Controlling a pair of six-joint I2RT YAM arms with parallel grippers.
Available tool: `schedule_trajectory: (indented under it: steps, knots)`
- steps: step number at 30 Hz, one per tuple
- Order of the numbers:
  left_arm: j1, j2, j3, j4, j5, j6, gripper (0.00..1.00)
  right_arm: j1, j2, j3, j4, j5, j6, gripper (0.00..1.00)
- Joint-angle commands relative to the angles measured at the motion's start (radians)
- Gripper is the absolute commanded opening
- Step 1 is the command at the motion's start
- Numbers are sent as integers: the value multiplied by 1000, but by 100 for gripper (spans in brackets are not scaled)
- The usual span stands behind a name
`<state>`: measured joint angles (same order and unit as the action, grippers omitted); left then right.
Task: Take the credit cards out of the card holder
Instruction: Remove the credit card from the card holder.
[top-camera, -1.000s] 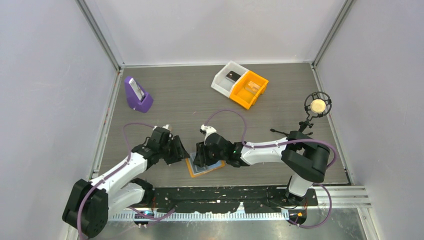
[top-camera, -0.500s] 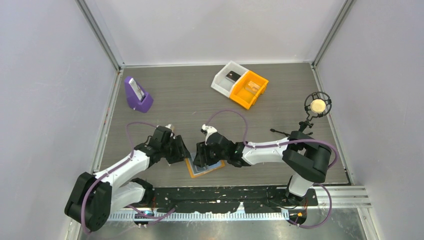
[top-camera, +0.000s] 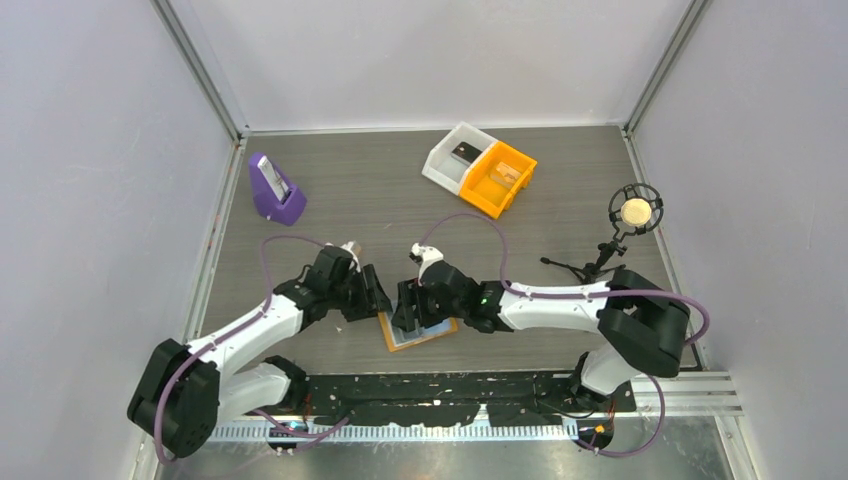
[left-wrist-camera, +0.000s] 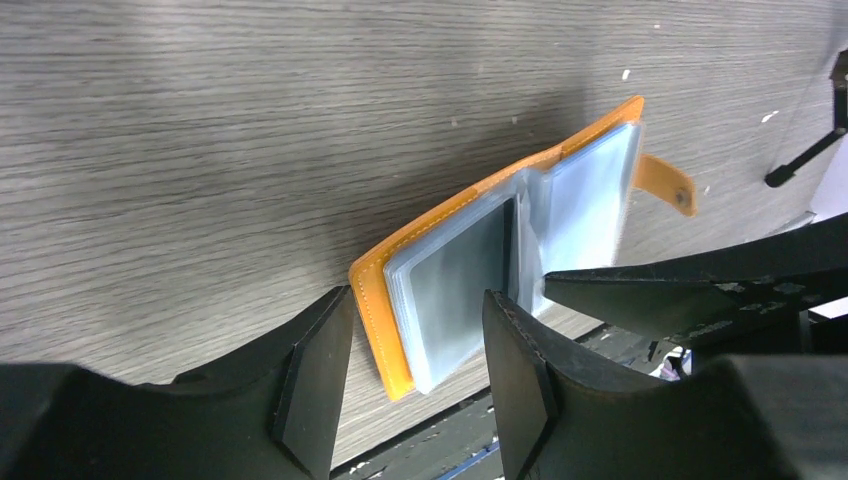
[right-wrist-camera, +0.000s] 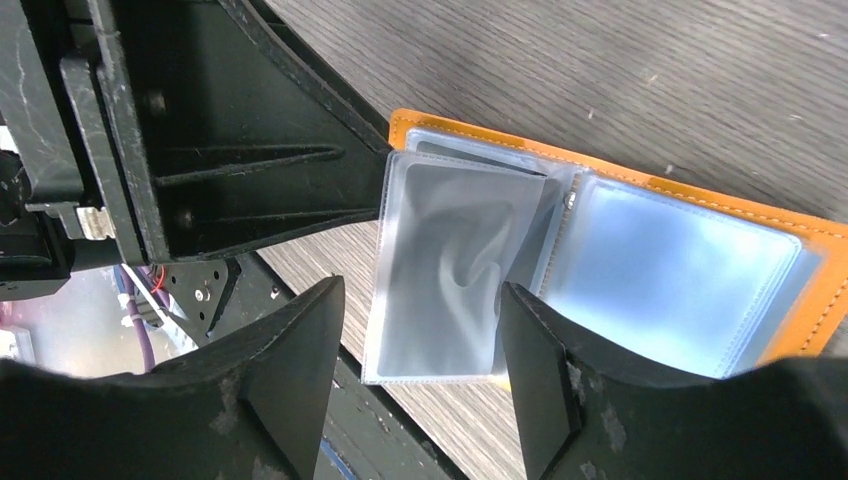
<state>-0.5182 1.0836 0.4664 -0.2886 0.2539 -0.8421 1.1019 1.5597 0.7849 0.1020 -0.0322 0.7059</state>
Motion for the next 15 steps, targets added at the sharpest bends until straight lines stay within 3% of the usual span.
schedule_trajectory:
  steps: [1,7,15]
  knots:
    - [-28,5,60,3,4,-20,53,-10,-88,24,-62,71,-25,67]
    - [-65,52,89,3,-24,-23,53,-21,-105,19,-87,77,-31,71]
    - [-84,94,119,-10,-50,-30,52,-25,-171,-7,-94,107,-47,68]
